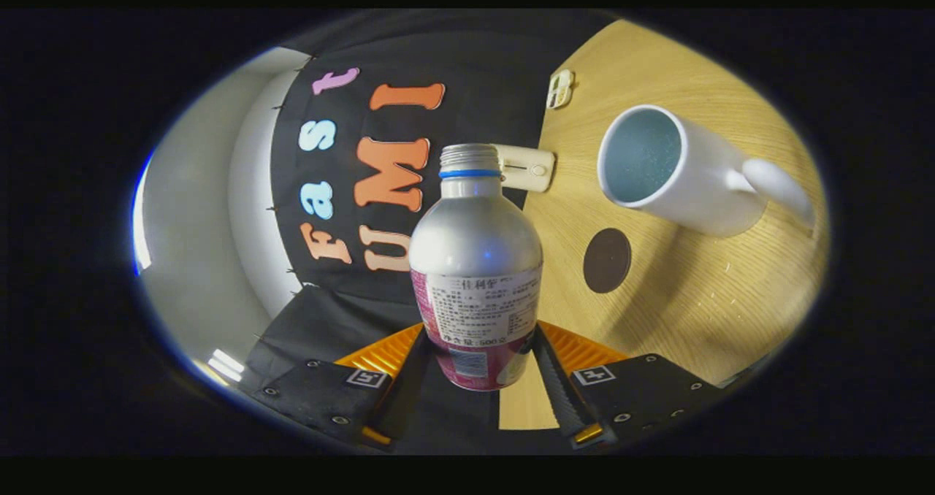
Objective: Take the bottle from table, then pour the juice into the cup, finally place the bottle on the coaster
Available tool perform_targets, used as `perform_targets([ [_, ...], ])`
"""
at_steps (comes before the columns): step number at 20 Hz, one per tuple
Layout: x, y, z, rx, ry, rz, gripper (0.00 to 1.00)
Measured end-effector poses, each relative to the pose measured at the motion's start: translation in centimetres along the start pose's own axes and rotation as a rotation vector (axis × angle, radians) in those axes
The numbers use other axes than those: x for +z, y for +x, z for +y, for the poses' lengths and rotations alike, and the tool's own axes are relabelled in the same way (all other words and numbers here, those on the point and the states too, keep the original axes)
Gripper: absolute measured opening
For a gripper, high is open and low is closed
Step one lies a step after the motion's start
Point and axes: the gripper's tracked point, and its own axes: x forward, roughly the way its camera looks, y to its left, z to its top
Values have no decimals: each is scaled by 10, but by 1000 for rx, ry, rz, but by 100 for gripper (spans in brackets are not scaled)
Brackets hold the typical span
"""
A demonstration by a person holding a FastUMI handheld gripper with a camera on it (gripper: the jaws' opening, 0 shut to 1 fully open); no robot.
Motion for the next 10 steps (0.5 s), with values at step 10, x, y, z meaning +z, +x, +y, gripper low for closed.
perform_targets([
  [10, 10, -2, 14, 25, 128, -43, 77],
])
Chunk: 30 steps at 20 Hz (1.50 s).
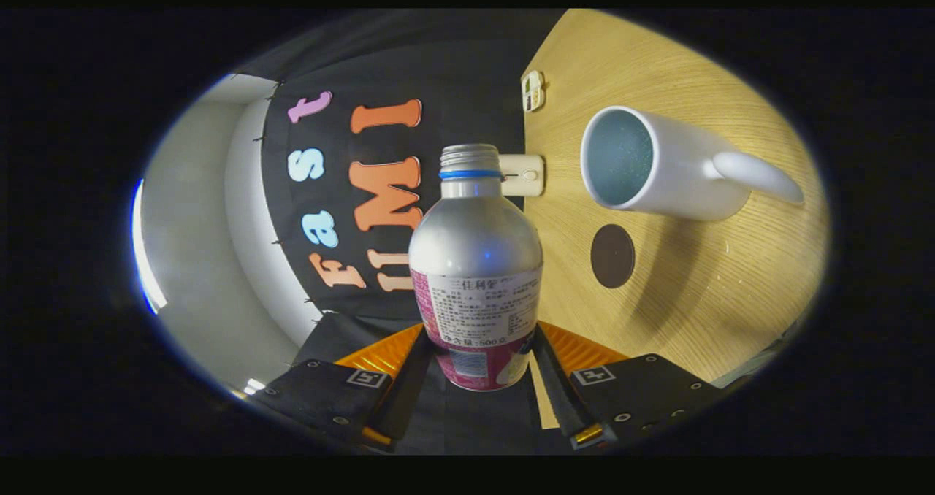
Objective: Take the bottle from table, then pour the juice into the cup, finally place the bottle on the coaster
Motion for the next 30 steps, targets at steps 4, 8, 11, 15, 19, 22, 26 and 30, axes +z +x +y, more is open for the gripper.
perform_targets([
  [4, -4, 1, 4, -1, 37, -3, 77],
  [8, -1, -2, 3, -12, 70, -27, 77],
  [11, 1, -3, 4, -4, 91, -41, 77],
  [15, -4, 1, 9, 16, 132, -25, 77],
  [19, -8, 4, 11, 26, 164, -11, 77],
  [22, -6, 1, 13, 34, 197, -17, 77],
  [26, -7, 1, 16, 49, 237, -11, 77],
  [30, -2, -1, 14, 48, 263, -19, 77],
])
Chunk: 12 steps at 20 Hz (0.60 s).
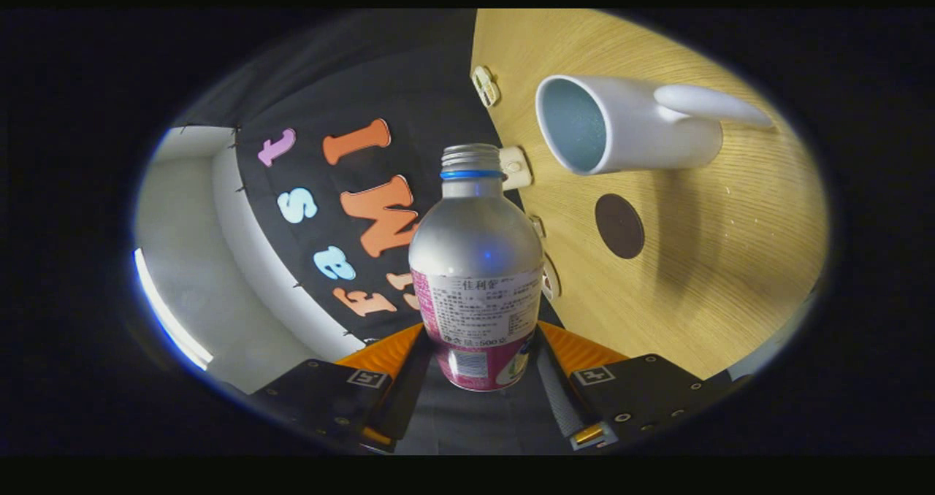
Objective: Take the bottle from table, then pour the juice into the cup, finally place the bottle on the coaster
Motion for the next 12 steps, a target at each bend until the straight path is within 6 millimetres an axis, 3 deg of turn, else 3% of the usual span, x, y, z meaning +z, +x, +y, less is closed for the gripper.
perform_targets([
  [12, 4, 4, 10, 36, 93, 7, 77],
])
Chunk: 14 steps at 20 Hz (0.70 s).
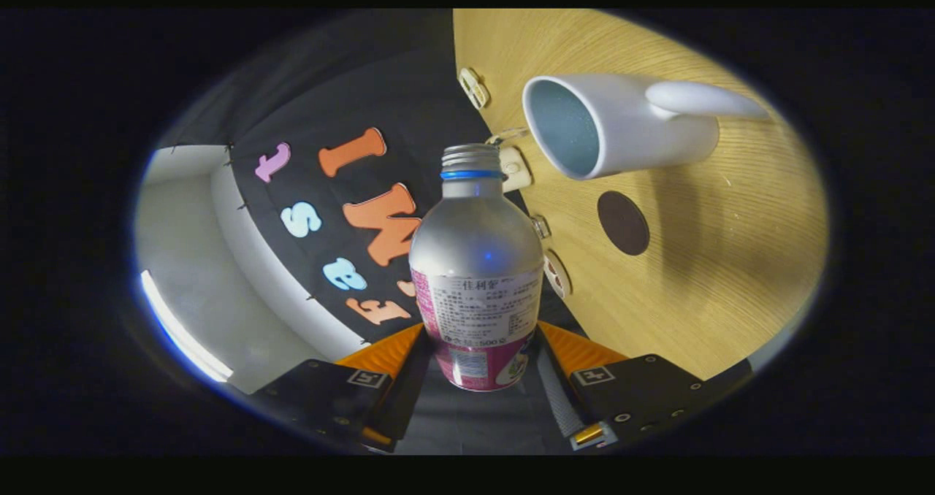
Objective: Take the bottle from table, then pour the juice into the cup, finally place the bottle on the coaster
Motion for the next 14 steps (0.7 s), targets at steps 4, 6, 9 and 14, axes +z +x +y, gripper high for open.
perform_targets([
  [4, 1, -1, 2, 12, 19, 0, 77],
  [6, 0, -2, 3, 17, 28, 5, 77],
  [9, -1, -1, 2, 21, 37, 9, 77],
  [14, 1, -3, 2, 19, 47, 8, 77],
])
